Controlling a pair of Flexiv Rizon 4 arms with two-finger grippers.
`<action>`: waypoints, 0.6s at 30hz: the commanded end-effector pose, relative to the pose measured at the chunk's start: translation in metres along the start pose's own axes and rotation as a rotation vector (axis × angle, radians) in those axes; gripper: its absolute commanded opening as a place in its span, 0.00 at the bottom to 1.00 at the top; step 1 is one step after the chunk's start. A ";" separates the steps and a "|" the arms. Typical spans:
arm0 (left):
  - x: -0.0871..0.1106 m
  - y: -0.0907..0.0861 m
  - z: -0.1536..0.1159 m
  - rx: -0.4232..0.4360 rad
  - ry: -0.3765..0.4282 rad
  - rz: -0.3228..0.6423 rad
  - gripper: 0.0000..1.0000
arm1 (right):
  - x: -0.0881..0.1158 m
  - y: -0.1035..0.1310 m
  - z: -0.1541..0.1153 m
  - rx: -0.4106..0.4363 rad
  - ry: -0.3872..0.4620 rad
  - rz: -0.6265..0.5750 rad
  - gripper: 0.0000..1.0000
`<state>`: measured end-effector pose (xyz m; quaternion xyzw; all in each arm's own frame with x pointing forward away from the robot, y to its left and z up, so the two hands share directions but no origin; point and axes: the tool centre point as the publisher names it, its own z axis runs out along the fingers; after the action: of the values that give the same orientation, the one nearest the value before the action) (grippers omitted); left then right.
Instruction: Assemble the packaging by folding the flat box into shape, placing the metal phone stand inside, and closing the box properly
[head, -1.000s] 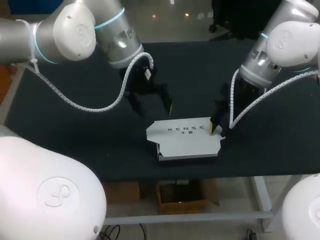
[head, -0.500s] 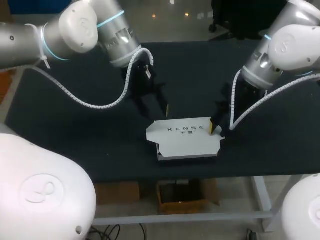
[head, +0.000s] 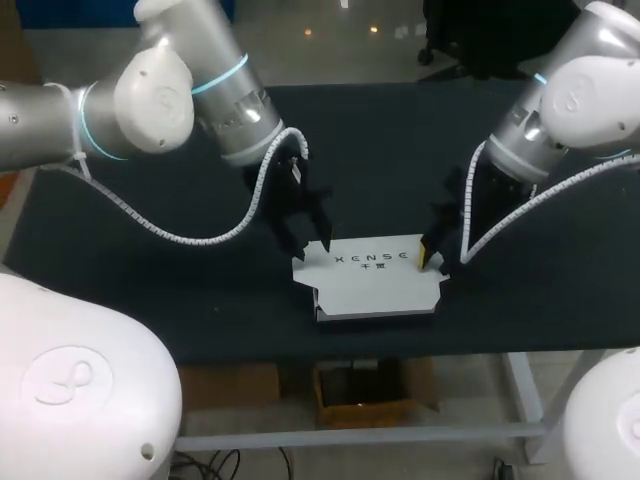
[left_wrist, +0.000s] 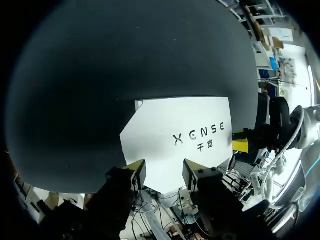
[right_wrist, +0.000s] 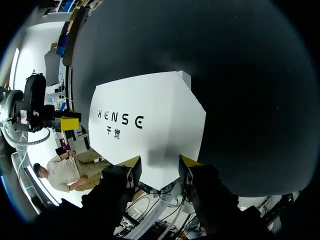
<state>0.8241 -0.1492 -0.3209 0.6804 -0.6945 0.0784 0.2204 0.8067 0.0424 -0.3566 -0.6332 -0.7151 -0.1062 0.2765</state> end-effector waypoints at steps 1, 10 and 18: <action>0.001 0.005 0.005 0.081 -0.018 -0.015 0.49 | -0.002 -0.003 0.000 -0.008 0.008 -0.001 0.46; -0.002 0.000 0.016 0.095 -0.029 -0.067 0.47 | -0.004 -0.004 0.001 -0.033 0.023 0.006 0.45; -0.004 0.004 0.024 0.094 -0.038 -0.090 0.47 | -0.006 -0.004 0.002 -0.045 0.032 0.018 0.45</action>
<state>0.8172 -0.1528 -0.3416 0.7206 -0.6635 0.0879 0.1810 0.8047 0.0391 -0.3601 -0.6434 -0.7030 -0.1269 0.2751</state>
